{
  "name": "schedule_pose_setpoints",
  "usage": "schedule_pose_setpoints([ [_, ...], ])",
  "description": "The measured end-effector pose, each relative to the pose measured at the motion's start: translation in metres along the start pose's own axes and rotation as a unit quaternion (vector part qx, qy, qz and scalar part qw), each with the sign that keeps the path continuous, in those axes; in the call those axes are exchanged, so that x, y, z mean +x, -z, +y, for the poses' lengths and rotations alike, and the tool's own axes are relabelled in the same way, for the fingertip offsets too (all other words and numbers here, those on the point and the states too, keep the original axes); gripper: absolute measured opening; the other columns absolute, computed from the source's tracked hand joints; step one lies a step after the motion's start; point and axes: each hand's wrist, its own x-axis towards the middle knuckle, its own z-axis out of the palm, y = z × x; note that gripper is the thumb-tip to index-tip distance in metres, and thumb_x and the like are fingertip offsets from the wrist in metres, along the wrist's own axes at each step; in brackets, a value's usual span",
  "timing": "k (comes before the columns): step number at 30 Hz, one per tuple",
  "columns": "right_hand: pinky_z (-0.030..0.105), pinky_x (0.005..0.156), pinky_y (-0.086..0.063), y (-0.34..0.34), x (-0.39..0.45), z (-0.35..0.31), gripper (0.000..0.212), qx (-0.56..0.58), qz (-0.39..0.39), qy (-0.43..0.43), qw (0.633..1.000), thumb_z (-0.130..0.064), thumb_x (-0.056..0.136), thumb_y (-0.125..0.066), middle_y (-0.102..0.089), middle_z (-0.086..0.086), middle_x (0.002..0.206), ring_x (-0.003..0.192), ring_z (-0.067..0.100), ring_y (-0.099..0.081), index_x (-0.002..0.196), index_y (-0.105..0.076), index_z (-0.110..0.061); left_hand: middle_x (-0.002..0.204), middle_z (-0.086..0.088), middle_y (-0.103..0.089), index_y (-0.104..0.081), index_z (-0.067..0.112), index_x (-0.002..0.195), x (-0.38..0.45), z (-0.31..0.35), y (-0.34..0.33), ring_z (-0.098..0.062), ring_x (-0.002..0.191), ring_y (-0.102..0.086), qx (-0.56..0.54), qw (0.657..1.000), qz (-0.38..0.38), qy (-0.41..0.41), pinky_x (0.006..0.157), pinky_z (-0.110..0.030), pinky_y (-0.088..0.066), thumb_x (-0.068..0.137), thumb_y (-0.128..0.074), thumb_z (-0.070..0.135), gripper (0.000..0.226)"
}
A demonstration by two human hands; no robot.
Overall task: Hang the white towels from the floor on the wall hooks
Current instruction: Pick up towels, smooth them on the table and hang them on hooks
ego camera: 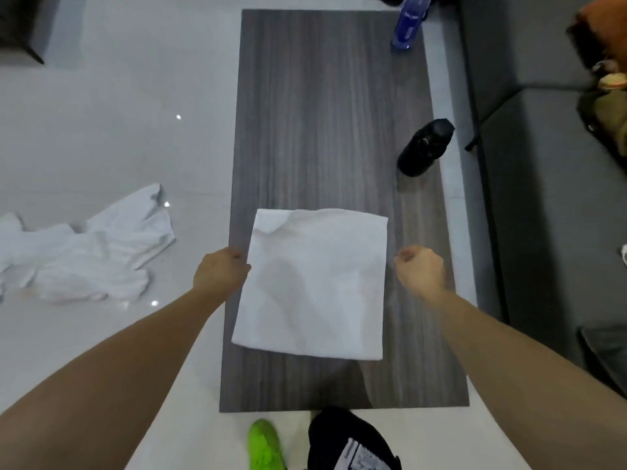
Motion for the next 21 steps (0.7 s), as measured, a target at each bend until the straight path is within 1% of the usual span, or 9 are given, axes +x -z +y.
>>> schedule_pose_setpoints([
  [3,0.032,0.092,-0.051,-0.055,-0.01,0.044,0.022,-0.001,-0.086,-0.057,0.995,-0.016,0.092,-0.06,-0.072,0.012,0.111,0.105,0.033,-0.066,0.107,-0.074,-0.009,0.118,-0.008,-0.067,-0.064,0.018,0.121,-0.007,-0.029,-0.048,-0.03,0.106,-0.061,0.02,0.997,-0.065,0.034,0.089,-0.035,-0.049,0.091,-0.06,0.034,0.035],
  [4,0.032,0.092,-0.051,-0.074,-0.018,0.057,0.02,0.001,-0.118,-0.083,0.989,-0.017,0.091,-0.061,-0.073,0.01,0.108,0.105,0.032,-0.067,0.103,-0.076,-0.01,0.121,-0.007,-0.066,-0.063,0.019,0.123,-0.012,-0.039,-0.063,-0.029,0.107,-0.061,0.022,0.995,-0.086,0.049,0.091,-0.036,-0.05,0.09,-0.061,0.038,0.038],
  [8,0.041,0.075,-0.061,-0.147,-0.063,0.096,0.012,0.066,-0.233,-0.191,0.951,-0.014,0.084,-0.064,-0.073,0.01,0.079,0.07,0.027,-0.068,0.074,-0.072,-0.014,0.117,-0.004,-0.068,-0.069,0.019,0.112,-0.036,-0.068,-0.12,-0.026,0.109,-0.061,0.014,0.984,-0.152,0.094,0.089,-0.031,-0.046,0.089,-0.062,0.038,0.031],
  [11,0.029,0.057,-0.055,-0.189,-0.091,0.097,0.006,0.211,-0.287,-0.308,0.882,-0.011,0.093,-0.063,-0.064,0.012,0.077,0.062,0.019,-0.058,0.089,-0.064,-0.006,0.1,-0.006,-0.073,-0.075,0.011,0.095,-0.047,-0.076,-0.159,-0.026,0.097,-0.067,-0.058,0.965,-0.2,0.156,0.082,-0.03,-0.051,0.089,-0.063,0.035,0.027],
  [12,0.025,0.056,-0.055,-0.201,-0.095,0.095,0.009,0.271,-0.297,-0.345,0.848,-0.013,0.094,-0.064,-0.063,0.011,0.08,0.065,0.018,-0.058,0.096,-0.062,-0.005,0.098,-0.008,-0.074,-0.074,0.01,0.094,-0.05,-0.077,-0.171,-0.025,0.091,-0.069,-0.128,0.945,-0.216,0.208,0.08,-0.034,-0.055,0.09,-0.065,0.034,0.026],
  [14,0.027,0.065,-0.058,-0.223,-0.1,0.093,0.017,0.411,-0.285,-0.408,0.764,-0.016,0.094,-0.066,-0.066,0.014,0.091,0.077,0.02,-0.063,0.104,-0.062,-0.003,0.103,-0.01,-0.07,-0.067,0.007,0.104,-0.054,-0.074,-0.188,-0.024,0.082,-0.067,-0.292,0.867,-0.241,0.324,0.077,-0.038,-0.055,0.091,-0.067,0.032,0.028],
  [16,0.032,0.08,-0.055,-0.24,-0.099,0.09,0.018,0.505,-0.243,-0.441,0.701,-0.016,0.092,-0.068,-0.066,0.017,0.097,0.086,0.022,-0.065,0.102,-0.062,-0.002,0.111,-0.012,-0.065,-0.06,0.004,0.113,-0.054,-0.071,-0.2,-0.026,0.09,-0.064,-0.412,0.782,-0.252,0.394,0.084,-0.042,-0.053,0.09,-0.068,0.035,0.039],
  [18,0.032,0.087,-0.052,-0.248,-0.096,0.082,0.019,0.548,-0.211,-0.454,0.67,-0.016,0.092,-0.068,-0.066,0.017,0.1,0.088,0.022,-0.065,0.102,-0.062,-0.001,0.113,-0.011,-0.063,-0.057,0.004,0.116,-0.051,-0.07,-0.209,-0.028,0.104,-0.062,-0.49,0.724,-0.248,0.418,0.094,-0.045,-0.05,0.09,-0.068,0.036,0.042],
  [21,0.032,0.09,-0.051,-0.242,-0.094,0.069,0.017,0.585,-0.18,-0.453,0.649,-0.013,0.093,-0.066,-0.066,0.016,0.104,0.089,0.02,-0.064,0.106,-0.062,-0.003,0.113,-0.009,-0.062,-0.056,0.009,0.121,-0.048,-0.063,-0.21,-0.025,0.096,-0.062,-0.554,0.687,-0.202,0.424,0.091,-0.044,-0.051,0.093,-0.065,0.028,0.035],
])
